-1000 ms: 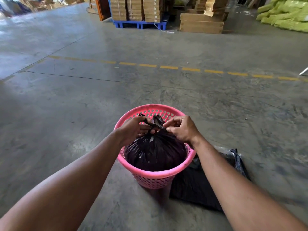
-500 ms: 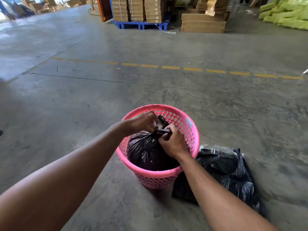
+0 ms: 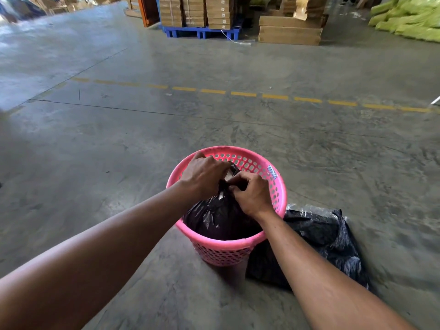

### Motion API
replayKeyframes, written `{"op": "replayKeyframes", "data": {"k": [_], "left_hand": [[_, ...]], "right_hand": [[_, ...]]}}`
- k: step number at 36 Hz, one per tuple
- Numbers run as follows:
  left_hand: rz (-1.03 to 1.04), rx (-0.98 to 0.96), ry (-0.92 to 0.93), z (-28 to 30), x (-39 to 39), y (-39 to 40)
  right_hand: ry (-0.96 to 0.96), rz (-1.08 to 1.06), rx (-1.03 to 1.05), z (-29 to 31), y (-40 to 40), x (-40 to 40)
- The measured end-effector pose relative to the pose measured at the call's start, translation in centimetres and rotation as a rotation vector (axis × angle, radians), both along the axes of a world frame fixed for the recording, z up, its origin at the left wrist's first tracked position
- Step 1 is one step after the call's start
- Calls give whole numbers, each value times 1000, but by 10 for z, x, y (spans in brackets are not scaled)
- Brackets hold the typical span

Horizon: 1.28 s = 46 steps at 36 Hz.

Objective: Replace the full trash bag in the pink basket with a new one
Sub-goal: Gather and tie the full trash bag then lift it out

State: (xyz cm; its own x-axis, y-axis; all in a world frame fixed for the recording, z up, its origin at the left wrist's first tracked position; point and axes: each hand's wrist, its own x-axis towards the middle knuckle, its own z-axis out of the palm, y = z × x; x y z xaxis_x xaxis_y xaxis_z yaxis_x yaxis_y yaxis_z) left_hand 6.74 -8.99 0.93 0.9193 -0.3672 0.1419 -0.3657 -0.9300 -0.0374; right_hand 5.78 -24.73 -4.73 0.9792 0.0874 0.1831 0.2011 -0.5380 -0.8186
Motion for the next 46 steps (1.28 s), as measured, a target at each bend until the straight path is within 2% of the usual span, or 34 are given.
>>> {"op": "replayKeyframes", "data": {"k": [2, 4, 10, 13, 19, 24, 27, 30, 33, 35, 37, 42, 46], "left_hand": [[16, 64, -91, -5, 5, 3], [44, 44, -102, -11, 11, 8], [60, -396, 135, -24, 13, 29], [34, -522, 184, -34, 10, 36], [-69, -493, 117, -47, 11, 48], [-33, -430, 145, -48, 9, 43], [10, -451, 221, -47, 6, 35], [28, -358, 278, -47, 6, 27], [34, -261, 287, -48, 8, 19], [54, -243, 276, -50, 9, 14], [82, -248, 288, -52, 10, 10], [85, -277, 308, -47, 8, 6], [59, -350, 225, -33, 9, 6]], "right_hand": [[-5, 7, -18, 2, -1, 4], [-11, 8, -48, 5, -3, 7], [-16, 34, -132, 9, -9, 13], [4, 54, -189, 7, -12, 17], [48, -8, -242, 0, -23, 21], [52, -25, -314, -2, -26, 16], [-71, -35, -279, 1, -38, 11], [-224, -320, -247, -1, -54, 5], [-69, -592, -213, -7, -63, -8], [111, -618, -204, -15, -62, -16], [196, -602, -168, -23, -60, -21], [179, -651, -86, -26, -58, -19], [150, -696, -86, -23, -53, -20]]}}
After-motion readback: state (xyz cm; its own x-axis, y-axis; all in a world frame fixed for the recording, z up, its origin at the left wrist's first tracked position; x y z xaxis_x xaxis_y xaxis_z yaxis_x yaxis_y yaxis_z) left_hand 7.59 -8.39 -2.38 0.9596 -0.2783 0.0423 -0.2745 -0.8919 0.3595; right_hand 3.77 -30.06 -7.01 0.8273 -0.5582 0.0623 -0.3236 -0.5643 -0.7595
